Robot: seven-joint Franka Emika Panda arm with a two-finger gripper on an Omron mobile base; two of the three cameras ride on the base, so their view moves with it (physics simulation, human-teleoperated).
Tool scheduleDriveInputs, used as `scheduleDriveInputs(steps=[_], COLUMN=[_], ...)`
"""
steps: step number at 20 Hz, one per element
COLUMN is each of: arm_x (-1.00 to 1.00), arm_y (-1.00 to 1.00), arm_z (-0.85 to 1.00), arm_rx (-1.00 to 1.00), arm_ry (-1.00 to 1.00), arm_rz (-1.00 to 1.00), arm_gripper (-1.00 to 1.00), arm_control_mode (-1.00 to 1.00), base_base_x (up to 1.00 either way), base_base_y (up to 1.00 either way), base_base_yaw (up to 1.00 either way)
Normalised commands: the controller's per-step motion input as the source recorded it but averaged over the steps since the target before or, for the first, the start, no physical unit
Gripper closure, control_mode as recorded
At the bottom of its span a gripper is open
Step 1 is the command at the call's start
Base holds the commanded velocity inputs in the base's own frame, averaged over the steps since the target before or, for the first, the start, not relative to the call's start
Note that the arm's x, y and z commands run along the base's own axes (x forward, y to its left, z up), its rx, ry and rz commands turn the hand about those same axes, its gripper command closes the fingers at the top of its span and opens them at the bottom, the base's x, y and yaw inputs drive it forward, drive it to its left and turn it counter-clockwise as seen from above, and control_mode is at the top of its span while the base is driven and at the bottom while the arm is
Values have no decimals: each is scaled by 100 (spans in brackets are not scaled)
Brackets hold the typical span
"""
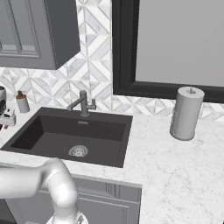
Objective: Pick the carrot from the sink and place it in the bowl. Then pick the bowl and place it in the microwave. Then close the microwave door and press the start button.
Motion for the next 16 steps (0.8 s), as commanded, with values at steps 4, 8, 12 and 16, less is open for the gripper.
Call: scheduleDriveInputs(steps=[4, 8, 12, 16], arm_x=[33, 31, 18, 17], arm_y=[4, 16, 30, 16], arm_z=[-6, -6, -7, -23], arm_rx=[0, 1, 0, 0], arm_ry=[4, 4, 0, 0], arm_rz=[0, 0, 0, 0], arm_gripper=[-100, -100, -100, -100], arm_control_mode=[-100, -100, -100, -100], base_base_x=[0, 0, 0, 0], base_base_y=[0, 0, 0, 0], base_base_yaw=[0, 0, 0, 0])
